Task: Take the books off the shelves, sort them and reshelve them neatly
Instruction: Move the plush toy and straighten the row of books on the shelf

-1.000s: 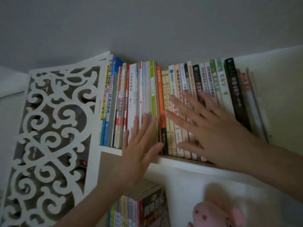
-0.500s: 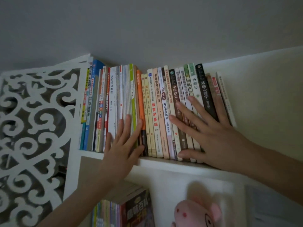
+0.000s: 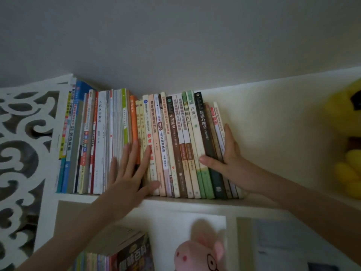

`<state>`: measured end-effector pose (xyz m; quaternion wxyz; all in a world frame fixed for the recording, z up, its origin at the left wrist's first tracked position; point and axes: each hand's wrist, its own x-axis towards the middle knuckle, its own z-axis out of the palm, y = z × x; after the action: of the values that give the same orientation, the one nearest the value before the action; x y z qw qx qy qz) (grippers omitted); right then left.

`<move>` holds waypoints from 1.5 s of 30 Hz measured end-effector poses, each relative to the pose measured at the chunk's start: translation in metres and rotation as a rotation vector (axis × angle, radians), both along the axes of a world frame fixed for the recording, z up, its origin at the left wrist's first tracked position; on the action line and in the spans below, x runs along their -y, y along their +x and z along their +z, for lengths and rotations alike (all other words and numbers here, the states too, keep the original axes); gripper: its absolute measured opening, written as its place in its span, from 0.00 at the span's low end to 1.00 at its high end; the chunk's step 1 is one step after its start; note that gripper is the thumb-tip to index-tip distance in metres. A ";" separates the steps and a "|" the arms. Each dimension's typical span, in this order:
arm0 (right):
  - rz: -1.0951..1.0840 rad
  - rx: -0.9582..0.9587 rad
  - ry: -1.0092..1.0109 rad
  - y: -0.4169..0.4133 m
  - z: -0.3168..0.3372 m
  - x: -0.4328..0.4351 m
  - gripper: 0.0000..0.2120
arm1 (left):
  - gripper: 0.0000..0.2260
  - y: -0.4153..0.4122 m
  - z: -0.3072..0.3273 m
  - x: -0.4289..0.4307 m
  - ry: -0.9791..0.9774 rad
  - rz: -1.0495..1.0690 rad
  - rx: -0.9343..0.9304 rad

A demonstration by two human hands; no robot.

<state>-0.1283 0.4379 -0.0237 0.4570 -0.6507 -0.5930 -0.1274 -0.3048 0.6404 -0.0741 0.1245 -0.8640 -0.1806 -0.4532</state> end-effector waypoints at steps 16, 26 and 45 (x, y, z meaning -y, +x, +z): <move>-0.555 1.270 -0.061 -0.020 -0.007 -0.002 0.30 | 0.30 -0.004 0.006 0.047 0.137 -0.261 -0.118; -0.411 1.208 -0.223 -0.032 -0.029 -0.010 0.33 | 0.29 -0.026 -0.031 0.026 -0.073 -0.383 -0.167; -0.270 1.299 -0.206 -0.107 -0.020 -0.086 0.26 | 0.20 -0.071 -0.038 -0.012 0.155 -0.083 -0.008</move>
<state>-0.2356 0.5234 -0.0439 -0.0773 -0.5507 -0.6700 -0.4918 -0.3759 0.6521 -0.1125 0.1730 -0.8604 -0.1087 -0.4669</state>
